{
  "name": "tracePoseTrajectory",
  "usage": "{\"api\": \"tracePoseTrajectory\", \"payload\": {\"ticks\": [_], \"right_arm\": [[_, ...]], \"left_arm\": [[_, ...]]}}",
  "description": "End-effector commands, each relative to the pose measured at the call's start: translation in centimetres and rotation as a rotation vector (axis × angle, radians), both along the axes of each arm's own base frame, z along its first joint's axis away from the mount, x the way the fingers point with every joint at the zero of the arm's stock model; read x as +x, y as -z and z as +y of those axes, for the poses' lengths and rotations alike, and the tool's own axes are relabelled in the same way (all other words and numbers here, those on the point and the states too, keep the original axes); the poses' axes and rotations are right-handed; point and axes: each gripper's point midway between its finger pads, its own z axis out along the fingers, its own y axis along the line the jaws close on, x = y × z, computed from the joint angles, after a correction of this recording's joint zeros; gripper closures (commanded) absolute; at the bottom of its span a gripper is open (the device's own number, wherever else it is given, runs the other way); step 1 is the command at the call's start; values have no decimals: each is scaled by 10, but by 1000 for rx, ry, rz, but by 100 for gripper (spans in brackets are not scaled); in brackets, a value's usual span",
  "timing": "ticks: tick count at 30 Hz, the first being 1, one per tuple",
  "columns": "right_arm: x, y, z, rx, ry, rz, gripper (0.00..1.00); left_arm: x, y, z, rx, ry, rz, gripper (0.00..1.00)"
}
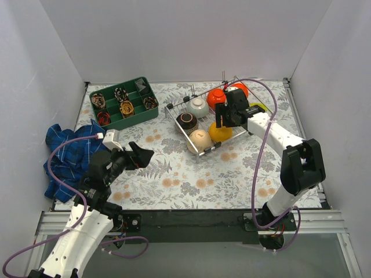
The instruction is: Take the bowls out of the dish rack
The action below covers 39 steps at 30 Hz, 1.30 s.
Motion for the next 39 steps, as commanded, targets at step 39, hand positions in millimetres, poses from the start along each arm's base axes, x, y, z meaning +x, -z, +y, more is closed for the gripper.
{"api": "tracePoseTrajectory", "payload": {"ticks": [39], "right_arm": [[20,8,25,-72,-47,6,28]], "left_arm": [[1,3,-1,15,11,-5,2]]}}
